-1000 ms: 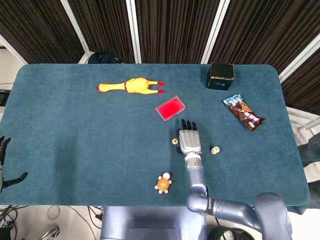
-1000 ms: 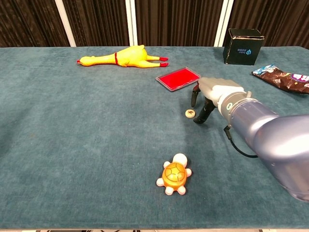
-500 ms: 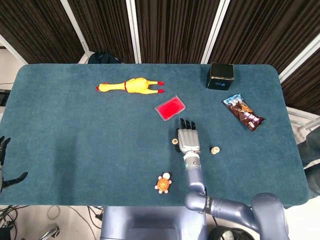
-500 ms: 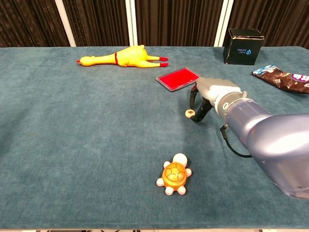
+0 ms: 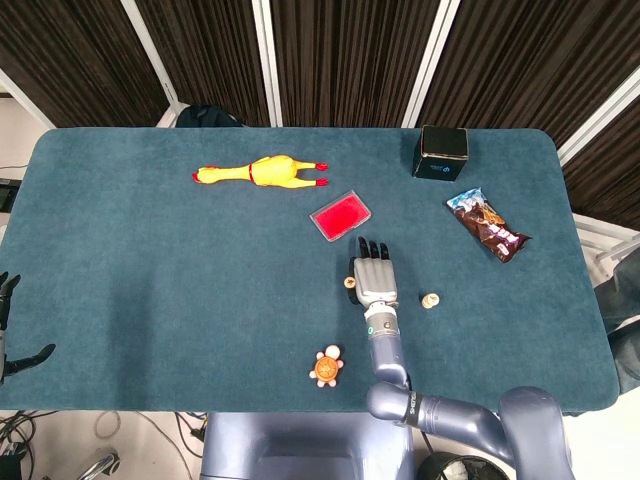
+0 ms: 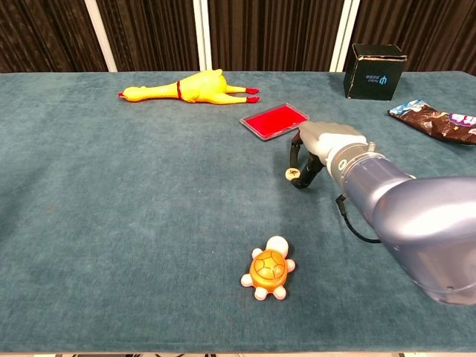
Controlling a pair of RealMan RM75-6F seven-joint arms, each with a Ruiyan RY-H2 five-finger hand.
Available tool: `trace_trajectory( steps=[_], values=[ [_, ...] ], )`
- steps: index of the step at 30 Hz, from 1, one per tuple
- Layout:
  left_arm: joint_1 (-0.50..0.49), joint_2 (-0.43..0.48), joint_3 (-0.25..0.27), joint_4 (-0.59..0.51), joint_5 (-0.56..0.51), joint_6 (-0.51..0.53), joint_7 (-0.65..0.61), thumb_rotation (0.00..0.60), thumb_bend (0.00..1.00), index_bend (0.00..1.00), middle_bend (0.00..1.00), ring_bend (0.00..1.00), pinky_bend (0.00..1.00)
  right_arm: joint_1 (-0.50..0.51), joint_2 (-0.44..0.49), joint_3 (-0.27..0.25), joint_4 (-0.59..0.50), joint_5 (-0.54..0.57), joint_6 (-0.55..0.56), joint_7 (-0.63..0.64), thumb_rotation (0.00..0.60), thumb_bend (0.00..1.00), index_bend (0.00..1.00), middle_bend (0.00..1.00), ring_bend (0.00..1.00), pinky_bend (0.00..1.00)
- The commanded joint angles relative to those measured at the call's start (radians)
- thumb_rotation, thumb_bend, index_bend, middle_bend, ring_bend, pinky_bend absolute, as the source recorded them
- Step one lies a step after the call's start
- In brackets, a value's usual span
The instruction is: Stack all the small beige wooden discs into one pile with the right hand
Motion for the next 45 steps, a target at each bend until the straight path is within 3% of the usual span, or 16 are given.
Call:
trace_trajectory(
  steps=[1,12,16,21,32,38,45],
  values=[
    [0.001,-0.001,-0.001,0.001,0.0,0.002,-0.002,0.6,0.03,0.09,0.0,0.0,0.0,0.0,-0.002,0.002,0.003,0.0,-0.002,-0.001,0.6,0.39,0.5,0.0,0.0,0.0],
    [0.001,-0.002,-0.001,0.003,0.002,0.003,-0.004,0.6,0.03,0.09,0.0,0.0,0.0,-0.004,0.006,0.015,-0.015,-0.011,0.004,-0.002,0.6,0.41,0.53,0.0,0.0,0.0],
    [0.001,-0.001,-0.001,0.003,0.004,0.005,-0.004,0.6,0.03,0.09,0.0,0.0,0.0,-0.006,0.032,0.022,-0.058,-0.015,0.02,-0.016,0.6,0.42,0.53,0.0,0.0,0.0],
    [0.001,0.0,0.001,0.0,0.006,0.003,0.0,0.6,0.03,0.09,0.0,0.0,0.0,-0.033,0.118,0.018,-0.19,-0.007,0.062,-0.063,0.6,0.42,0.53,0.0,0.0,0.0],
    [0.002,-0.002,0.004,-0.006,0.009,0.007,0.012,0.6,0.03,0.09,0.0,0.0,0.0,-0.149,0.348,-0.058,-0.468,-0.043,0.13,-0.052,0.6,0.42,0.53,0.0,0.0,0.0],
    [0.002,-0.003,0.004,-0.006,0.008,0.008,0.016,0.6,0.03,0.09,0.0,0.0,0.0,-0.191,0.421,-0.093,-0.52,-0.058,0.133,-0.016,0.6,0.42,0.53,0.0,0.0,0.0],
    [0.002,-0.003,0.004,-0.007,0.006,0.006,0.019,0.6,0.03,0.09,0.0,0.0,0.0,-0.216,0.44,-0.124,-0.506,-0.071,0.117,0.033,0.6,0.42,0.53,0.0,0.0,0.0]
  ],
)
